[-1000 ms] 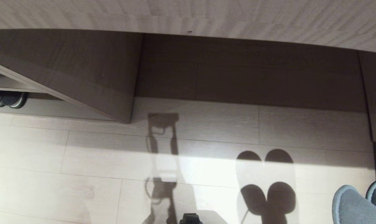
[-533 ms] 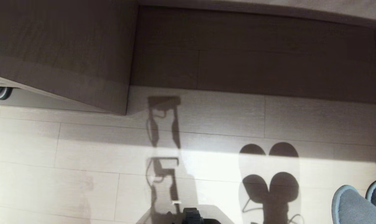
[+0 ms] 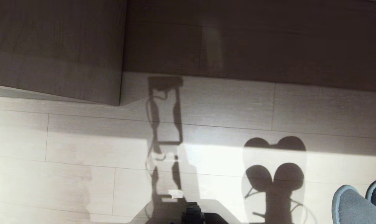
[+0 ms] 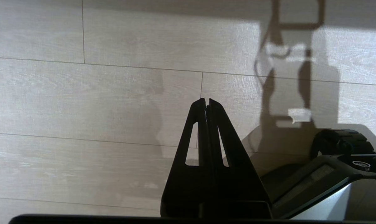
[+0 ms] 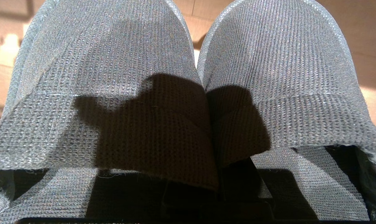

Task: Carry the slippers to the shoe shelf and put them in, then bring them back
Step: Place the slippers on the floor

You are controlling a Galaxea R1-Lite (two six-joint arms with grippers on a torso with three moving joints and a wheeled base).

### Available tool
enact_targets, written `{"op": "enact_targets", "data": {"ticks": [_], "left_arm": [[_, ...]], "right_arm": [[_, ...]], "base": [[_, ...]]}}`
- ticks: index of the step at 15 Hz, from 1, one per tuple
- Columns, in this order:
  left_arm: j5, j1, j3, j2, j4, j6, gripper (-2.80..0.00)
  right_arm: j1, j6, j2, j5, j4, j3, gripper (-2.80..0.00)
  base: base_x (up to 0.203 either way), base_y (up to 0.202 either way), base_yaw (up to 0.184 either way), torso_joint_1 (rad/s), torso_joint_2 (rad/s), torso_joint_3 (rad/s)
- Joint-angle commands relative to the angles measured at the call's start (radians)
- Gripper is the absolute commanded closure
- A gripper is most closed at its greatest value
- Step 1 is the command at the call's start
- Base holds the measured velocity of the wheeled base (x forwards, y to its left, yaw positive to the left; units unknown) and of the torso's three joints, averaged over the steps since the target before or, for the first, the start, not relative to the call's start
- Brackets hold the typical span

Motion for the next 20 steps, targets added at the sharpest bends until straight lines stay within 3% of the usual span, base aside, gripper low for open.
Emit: {"op": "enact_targets", "data": {"ticks": [1, 15, 20], "left_arm": [[0.000, 0.000, 0.002, 0.001, 0.001, 0.000, 0.00], [0.000, 0.000, 0.002, 0.001, 0.002, -0.002, 0.00], [0.000, 0.000, 0.002, 0.001, 0.002, -0.002, 0.00]], "right_arm": [[0.000, 0.000, 0.000, 0.000, 0.000, 0.000, 0.00], [0.000, 0.003, 0.000, 0.000, 0.001, 0.000, 0.00], [0.000, 0.005, 0.000, -0.003, 0.001, 0.000, 0.00]], "base": [[0.000, 0.000, 0.000, 0.006, 0.00, -0.196], [0.000, 0.000, 0.000, 0.000, 0.00, -0.036], [-0.110, 0.000, 0.000, 0.007, 0.00, -0.003]]}}
